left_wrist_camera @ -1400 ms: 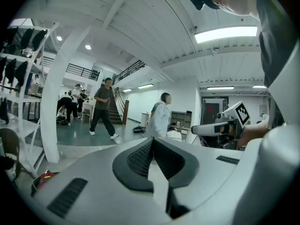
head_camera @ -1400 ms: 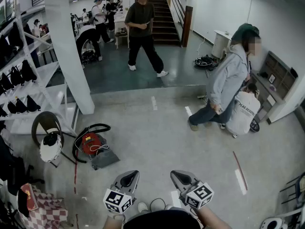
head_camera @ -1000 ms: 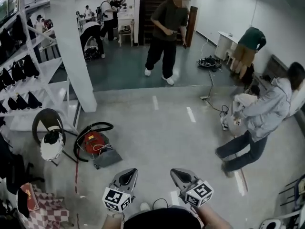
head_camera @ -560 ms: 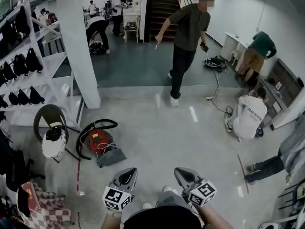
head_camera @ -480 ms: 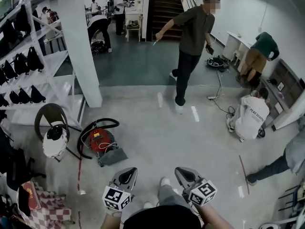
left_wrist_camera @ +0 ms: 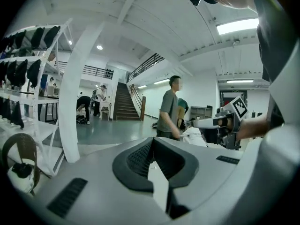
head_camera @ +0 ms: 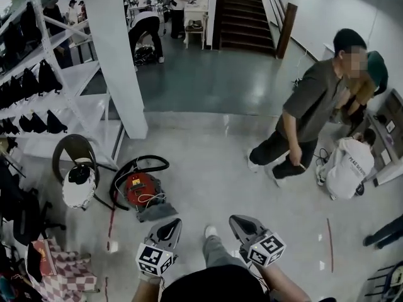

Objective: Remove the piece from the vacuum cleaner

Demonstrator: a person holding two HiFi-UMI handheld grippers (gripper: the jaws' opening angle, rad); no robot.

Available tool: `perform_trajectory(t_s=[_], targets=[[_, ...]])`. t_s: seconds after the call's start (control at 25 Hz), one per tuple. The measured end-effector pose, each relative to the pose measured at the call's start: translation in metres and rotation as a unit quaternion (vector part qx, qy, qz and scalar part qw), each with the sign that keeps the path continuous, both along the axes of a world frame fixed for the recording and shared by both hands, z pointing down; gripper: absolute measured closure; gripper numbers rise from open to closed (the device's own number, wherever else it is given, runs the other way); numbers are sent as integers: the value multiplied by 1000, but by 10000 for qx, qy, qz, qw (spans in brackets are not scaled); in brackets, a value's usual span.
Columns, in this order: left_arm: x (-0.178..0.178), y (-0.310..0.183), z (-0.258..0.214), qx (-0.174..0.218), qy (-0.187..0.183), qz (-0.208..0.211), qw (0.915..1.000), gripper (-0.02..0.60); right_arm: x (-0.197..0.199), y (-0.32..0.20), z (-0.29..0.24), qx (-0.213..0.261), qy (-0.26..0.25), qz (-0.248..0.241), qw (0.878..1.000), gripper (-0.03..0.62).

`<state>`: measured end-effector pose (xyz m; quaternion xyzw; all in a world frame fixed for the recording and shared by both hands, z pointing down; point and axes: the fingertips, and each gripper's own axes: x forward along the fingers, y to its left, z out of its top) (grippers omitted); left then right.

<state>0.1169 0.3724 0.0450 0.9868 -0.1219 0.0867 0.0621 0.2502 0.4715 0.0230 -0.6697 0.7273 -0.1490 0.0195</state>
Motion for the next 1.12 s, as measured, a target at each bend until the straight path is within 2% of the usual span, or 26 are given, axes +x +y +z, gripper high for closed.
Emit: perform_trajectory(t_s=[0.36,0.6,0.84,1.12], targets=[[88,-107,-3,-25,-204,-546,9983,562,103,-119,-2,-65,-6,-547,9985,566],[124,-163,-2,-118,-229,-1090,9937,562,146,-189,3,-109,16,-1126,9936,566],[111,-199,6,-263,-329,-1785,9830,561,153,-246,17,-295,-37,-1601,9867,566],[51,-234,17,-431,-399,-2459,9675,562,102,-305,23,-447,20,-2243,9735,566]])
